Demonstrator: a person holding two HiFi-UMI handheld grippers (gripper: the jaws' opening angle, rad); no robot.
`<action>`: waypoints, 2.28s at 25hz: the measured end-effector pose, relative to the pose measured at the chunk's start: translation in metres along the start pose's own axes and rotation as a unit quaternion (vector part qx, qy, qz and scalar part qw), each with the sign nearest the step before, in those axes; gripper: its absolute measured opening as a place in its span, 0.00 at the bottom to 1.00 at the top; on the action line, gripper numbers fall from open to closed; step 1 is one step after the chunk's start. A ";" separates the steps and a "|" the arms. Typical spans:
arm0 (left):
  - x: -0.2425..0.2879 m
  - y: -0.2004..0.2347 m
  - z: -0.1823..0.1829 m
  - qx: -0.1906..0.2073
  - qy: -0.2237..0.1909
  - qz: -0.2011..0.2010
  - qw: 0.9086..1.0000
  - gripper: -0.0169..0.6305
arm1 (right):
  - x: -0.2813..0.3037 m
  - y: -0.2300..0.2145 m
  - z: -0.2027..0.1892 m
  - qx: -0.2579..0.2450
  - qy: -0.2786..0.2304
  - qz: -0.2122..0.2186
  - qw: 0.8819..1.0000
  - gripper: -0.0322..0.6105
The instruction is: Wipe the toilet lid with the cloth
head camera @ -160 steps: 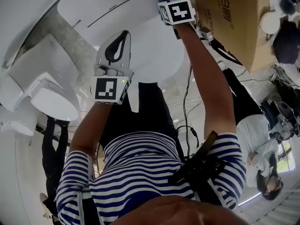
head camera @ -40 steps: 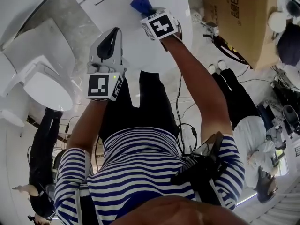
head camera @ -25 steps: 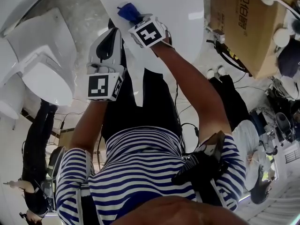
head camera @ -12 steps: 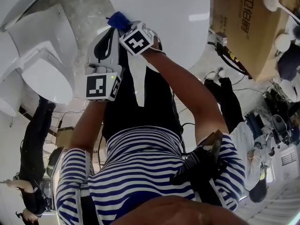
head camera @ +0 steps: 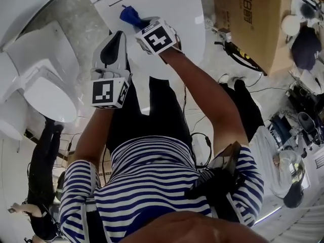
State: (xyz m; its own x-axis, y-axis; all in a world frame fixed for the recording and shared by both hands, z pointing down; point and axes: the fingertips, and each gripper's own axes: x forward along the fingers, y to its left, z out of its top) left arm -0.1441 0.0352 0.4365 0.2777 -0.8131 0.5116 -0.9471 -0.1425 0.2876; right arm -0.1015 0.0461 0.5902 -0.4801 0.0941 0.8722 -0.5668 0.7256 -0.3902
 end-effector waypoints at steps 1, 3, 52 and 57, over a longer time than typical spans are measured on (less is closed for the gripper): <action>0.005 -0.011 0.003 0.003 -0.001 -0.007 1.000 0.03 | -0.013 -0.015 -0.003 0.006 -0.006 -0.009 1.000 0.13; 0.016 -0.034 0.006 0.010 -0.003 -0.020 1.000 0.03 | -0.037 -0.049 -0.013 0.023 -0.014 -0.031 0.999 0.13; 0.041 -0.064 -0.024 0.024 0.012 -0.012 1.000 0.03 | -0.015 -0.081 -0.136 0.062 0.035 -0.038 0.997 0.13; 0.026 -0.042 -0.022 0.018 0.007 0.000 1.000 0.03 | 0.013 -0.023 -0.129 0.051 0.041 -0.001 0.998 0.13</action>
State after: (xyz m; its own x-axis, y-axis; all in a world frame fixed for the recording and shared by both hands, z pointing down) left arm -0.0938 0.0323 0.4556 0.2804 -0.8051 0.5227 -0.9519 -0.1633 0.2591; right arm -0.0083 0.1186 0.6481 -0.4243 0.1512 0.8928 -0.6354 0.6528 -0.4125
